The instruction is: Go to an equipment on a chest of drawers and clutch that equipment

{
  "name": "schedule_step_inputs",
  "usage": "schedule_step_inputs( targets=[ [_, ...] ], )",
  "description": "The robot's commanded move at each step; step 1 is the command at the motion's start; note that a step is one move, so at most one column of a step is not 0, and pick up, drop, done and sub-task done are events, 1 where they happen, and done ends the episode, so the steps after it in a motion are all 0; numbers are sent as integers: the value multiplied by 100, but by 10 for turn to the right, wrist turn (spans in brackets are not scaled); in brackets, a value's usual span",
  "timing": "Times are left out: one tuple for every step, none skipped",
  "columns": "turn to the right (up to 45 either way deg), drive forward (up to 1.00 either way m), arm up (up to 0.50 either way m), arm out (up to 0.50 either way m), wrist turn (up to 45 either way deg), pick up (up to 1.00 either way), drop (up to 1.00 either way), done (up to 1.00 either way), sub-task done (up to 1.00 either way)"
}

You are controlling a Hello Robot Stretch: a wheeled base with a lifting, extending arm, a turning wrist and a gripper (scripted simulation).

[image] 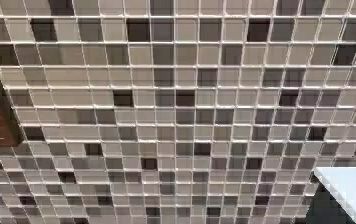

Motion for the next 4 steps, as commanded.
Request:
schedule_step_inputs(
  targets=[
    [-450, 0, 0, 0, 0, 0, 0, 0, 0],
    [-450, 0, 0, 0, 0, 0, 0, 0, 0],
    [-60, 0, 0, 0, 0, 0, 0, 0, 0],
    [0, 100, 0, 0, 0, 0, 0, 0, 0]
  ],
)
